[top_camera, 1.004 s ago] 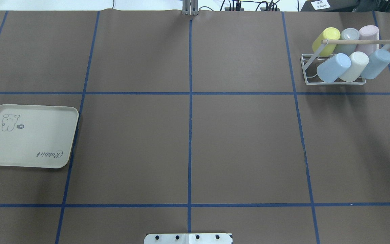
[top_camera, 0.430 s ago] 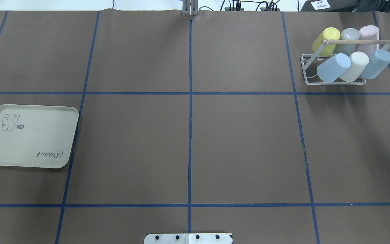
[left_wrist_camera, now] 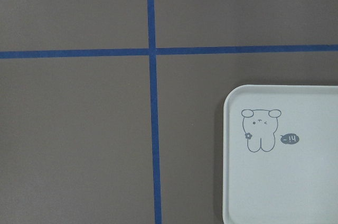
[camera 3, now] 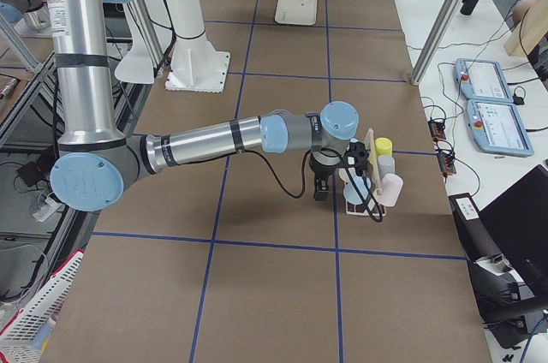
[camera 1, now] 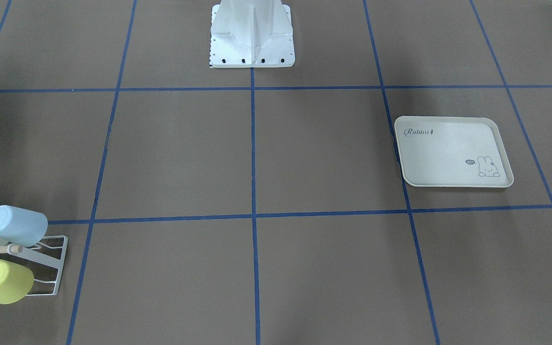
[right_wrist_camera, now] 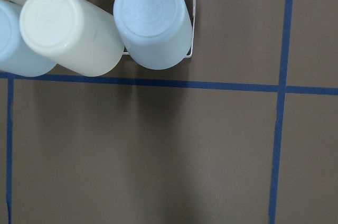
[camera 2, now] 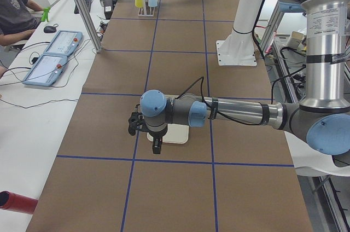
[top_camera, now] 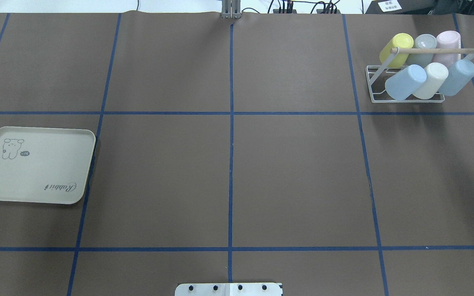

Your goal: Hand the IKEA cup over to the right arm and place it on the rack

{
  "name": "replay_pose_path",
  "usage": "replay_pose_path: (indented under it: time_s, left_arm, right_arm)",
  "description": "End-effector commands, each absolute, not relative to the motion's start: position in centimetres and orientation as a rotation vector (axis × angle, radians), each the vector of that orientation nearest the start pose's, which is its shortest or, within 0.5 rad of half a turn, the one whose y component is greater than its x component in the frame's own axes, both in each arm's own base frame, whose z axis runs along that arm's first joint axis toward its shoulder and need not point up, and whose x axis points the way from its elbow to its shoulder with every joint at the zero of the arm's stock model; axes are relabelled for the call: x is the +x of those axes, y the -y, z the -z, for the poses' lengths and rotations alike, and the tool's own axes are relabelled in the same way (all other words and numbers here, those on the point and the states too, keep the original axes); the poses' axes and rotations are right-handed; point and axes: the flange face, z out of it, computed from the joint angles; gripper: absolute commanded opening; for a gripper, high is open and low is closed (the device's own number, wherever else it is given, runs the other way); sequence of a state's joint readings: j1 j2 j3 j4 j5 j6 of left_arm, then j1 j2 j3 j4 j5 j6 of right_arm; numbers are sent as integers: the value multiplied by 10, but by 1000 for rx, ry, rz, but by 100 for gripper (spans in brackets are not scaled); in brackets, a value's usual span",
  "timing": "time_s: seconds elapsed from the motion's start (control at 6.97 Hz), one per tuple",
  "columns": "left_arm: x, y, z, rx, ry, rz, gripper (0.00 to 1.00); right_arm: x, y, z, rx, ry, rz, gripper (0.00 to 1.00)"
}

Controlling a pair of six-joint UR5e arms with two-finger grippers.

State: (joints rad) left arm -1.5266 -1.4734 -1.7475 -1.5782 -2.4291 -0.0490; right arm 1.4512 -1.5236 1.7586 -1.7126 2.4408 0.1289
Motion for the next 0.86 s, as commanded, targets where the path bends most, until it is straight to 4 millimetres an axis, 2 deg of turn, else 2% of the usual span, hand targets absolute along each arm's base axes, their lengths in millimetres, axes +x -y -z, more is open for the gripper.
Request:
replay_pose_path:
  time_s: [0.0,0.14,0.43,0.57,0.72]
  left_arm:
    - [-39,453,-610,45,-863,-32,100]
    - [-43,436,-630,7,-860,-9,100]
    - [-44,427,-633,9,-858,-6,100]
    - [-46,426,-624,27,-863,-8,100]
    - [-46,426,-624,31,-865,-10,100]
  right_arm:
    - [28,490,-565,-22,885,-38,100]
    - [31,485,-560,-10,884,-38,100]
    - [32,495,-546,20,882,-28,100]
    - [32,498,-542,31,883,-26,100]
    - [33,508,-530,42,873,-49,100]
